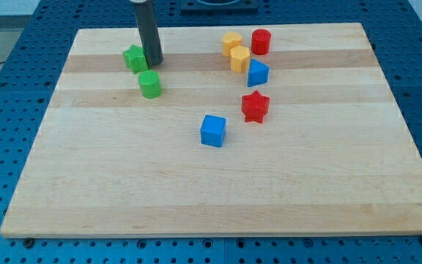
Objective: Slightly push the green circle towards left
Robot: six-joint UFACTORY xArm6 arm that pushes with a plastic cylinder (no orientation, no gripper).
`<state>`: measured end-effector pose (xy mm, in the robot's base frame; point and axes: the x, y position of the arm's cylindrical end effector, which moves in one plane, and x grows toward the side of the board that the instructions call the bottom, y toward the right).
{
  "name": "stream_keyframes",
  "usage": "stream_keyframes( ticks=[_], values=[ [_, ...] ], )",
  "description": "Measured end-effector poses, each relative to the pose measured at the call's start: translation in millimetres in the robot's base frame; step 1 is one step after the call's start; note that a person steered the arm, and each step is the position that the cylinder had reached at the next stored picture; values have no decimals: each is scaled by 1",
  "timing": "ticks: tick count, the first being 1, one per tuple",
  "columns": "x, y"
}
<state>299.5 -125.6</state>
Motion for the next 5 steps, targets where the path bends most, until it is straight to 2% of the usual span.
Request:
stream_keyframes(
  ticks=[2, 3, 4, 5],
  values=[
    [68, 16],
    [85, 23],
    [85, 60],
    [98, 62]
  ],
)
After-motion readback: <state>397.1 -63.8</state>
